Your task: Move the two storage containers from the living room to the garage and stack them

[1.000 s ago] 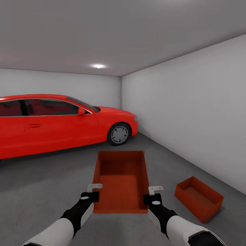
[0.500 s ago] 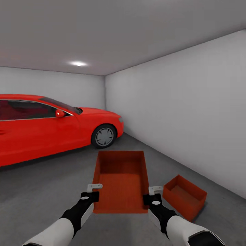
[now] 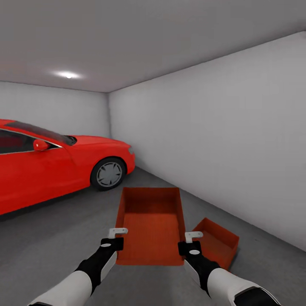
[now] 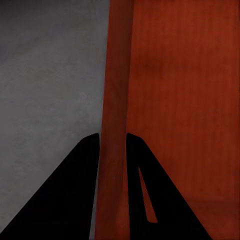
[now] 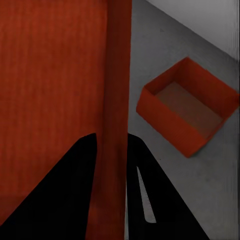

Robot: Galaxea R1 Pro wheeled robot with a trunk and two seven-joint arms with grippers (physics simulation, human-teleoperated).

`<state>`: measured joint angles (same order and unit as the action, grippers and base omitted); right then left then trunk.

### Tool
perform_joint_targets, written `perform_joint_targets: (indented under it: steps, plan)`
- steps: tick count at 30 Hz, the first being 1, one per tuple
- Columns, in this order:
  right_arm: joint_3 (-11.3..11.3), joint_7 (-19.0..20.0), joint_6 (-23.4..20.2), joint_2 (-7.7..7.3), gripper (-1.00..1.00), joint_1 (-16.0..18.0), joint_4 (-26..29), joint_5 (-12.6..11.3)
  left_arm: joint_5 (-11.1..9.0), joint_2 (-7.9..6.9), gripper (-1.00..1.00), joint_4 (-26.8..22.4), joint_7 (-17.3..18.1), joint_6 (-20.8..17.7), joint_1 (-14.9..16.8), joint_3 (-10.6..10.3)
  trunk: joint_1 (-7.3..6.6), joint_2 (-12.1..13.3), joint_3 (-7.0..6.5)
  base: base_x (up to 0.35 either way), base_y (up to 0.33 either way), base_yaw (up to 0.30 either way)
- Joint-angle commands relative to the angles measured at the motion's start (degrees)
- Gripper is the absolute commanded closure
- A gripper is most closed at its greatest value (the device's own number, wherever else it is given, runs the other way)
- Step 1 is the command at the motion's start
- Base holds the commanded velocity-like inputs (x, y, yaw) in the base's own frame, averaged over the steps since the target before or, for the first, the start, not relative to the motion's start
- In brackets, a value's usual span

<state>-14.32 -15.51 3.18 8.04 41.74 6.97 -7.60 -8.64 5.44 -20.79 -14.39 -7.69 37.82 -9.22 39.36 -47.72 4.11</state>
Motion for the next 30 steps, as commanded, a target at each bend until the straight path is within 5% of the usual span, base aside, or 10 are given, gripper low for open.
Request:
perform_joint_targets:
  steps: [1, 30]
  plan:
    - [1.05, 0.04, 0.20, 1.80, 1.00, 0.01, -0.12, -1.20, -3.58, -0.02, 1.00, -0.92, -1.52, 0.57, 0.06, 1.58, 0.05, -0.07, 0.10, 0.322, 0.000, -0.288]
    - [1.05, 0.04, 0.21, 1.80, 1.00, 0.01, -0.11, -1.28, -3.58, -0.08, 1.00, -0.92, -1.52, 0.57, 0.06, 1.58, 0.05, -0.07, 0.10, 0.322, 0.000, -0.289]
